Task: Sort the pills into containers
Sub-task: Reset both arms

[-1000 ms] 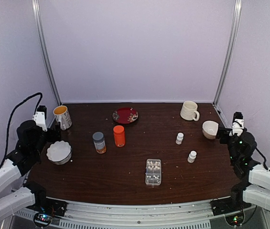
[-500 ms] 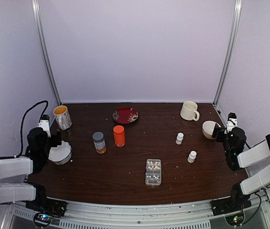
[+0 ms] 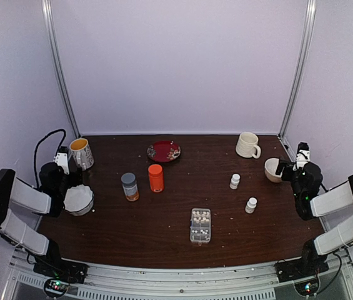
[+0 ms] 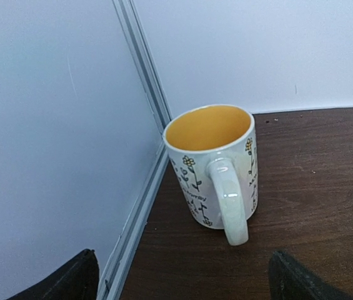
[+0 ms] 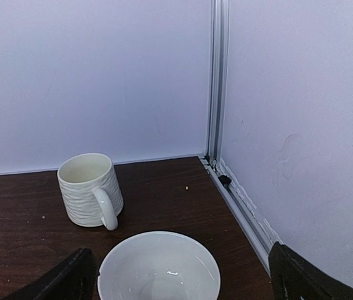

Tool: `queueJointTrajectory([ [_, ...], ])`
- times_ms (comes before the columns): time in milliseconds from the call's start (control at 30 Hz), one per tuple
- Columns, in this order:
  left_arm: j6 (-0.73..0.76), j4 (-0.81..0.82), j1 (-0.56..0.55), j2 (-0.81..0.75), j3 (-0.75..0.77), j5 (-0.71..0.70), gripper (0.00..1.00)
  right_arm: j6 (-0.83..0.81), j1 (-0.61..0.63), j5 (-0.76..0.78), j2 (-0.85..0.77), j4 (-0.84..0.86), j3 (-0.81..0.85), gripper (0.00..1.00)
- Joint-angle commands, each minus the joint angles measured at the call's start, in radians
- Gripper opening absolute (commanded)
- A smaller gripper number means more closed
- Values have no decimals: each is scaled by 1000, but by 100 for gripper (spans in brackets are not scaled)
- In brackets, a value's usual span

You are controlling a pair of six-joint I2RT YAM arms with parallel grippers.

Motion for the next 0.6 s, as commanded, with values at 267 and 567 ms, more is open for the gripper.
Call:
queueJointTrajectory([
  [267,-4,75,13,5,36,93,97,-11,-4,-25,2,12,21,100],
  [567,-3,69,13,7,42,96,97,-11,-5,-25,2,12,21,100],
])
